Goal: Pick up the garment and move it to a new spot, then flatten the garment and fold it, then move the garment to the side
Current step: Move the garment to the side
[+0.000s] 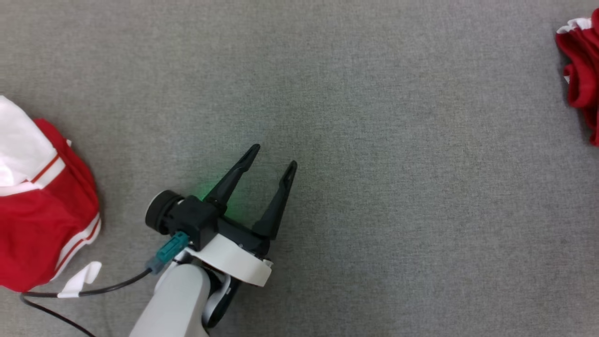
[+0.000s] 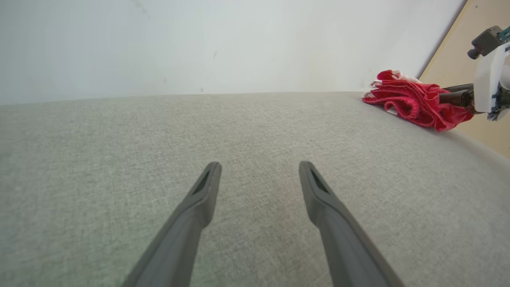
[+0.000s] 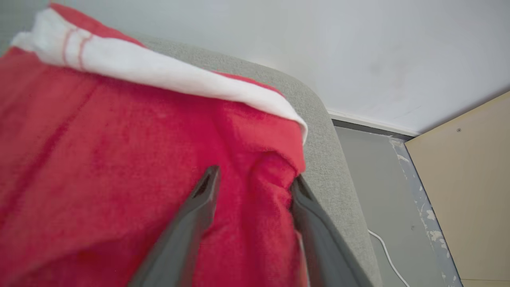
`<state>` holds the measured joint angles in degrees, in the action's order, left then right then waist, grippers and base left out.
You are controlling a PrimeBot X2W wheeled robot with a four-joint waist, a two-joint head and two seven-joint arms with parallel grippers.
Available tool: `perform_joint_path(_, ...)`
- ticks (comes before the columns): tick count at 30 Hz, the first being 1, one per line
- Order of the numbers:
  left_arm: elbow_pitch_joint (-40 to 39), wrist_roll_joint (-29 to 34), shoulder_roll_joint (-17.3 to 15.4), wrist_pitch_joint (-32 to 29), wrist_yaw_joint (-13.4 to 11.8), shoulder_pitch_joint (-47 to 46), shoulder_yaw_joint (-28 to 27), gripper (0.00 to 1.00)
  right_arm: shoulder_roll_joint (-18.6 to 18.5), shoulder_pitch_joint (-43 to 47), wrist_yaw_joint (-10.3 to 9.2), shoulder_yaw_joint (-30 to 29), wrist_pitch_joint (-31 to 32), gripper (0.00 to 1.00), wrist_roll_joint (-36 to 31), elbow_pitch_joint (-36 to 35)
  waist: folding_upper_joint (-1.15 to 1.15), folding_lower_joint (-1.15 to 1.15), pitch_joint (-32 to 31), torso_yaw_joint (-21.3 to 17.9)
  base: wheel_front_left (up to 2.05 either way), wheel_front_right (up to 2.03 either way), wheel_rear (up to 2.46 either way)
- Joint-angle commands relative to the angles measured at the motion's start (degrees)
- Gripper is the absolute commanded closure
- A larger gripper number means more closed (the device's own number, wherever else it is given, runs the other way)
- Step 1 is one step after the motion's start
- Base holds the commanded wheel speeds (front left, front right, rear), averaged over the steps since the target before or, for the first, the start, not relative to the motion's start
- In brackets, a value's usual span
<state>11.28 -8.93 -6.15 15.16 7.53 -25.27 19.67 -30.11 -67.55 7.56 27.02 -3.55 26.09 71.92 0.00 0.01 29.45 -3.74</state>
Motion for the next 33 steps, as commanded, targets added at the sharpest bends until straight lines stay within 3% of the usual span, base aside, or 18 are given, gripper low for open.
perform_joint_path(1, 0.6, -0.9, -0.3, 0.0, -0.1, 0.6, -0.4, 0.0, 0.1, -0.3, -0.16, -0.5, -0.9, 0.0, -0.9, 0.6, 0.0, -0.01, -0.9, 0.2, 0.0, 0.0, 0.0)
perform_joint_path(10, 1.5, -1.3, 0.6, 0.0, -0.3, 3.8, -2.9, 0.0, 2.4, 2.2, -0.15, -2.6, -8.2, 0.0, -4.0, 1.5, 0.0, -0.01, -11.1, 0.8, 0.0, 0.0, 0.0)
perform_joint_path(16, 1.6, -1.8, 0.3, 0.0, -1.1, 7.6, -7.1, 0.0, 5.6, 7.2, -0.16, -2.8, -11.0, 0.0, -1.5, -4.3, 0.0, -0.01, -19.7, 1.7, 0.0, 0.0, 0.0)
perform_joint_path(25, 2.1, -2.3, 0.3, 0.0, -2.1, 13.0, -12.2, 0.0, 5.8, 24.5, -0.15, -3.4, -11.6, 0.0, 4.8, -24.8, 0.0, -0.01, -28.1, 3.7, 0.0, 0.0, 0.0)
perform_joint_path(29, 2.2, -2.4, 0.7, 0.0, -2.5, 15.9, -13.7, 0.0, 6.2, 35.0, -0.15, -7.4, -11.6, 0.0, 5.0, -36.1, 0.0, -0.01, -30.0, 4.2, 0.0, 0.0, 0.0)
perform_joint_path(33, 2.1, -2.4, 1.1, 0.0, -2.8, 18.3, -15.1, 0.0, 9.0, 45.3, -0.15, -13.2, -11.6, 0.0, 2.4, -46.0, 0.0, -0.01, -30.5, 4.6, 0.0, 0.0, 0.0)
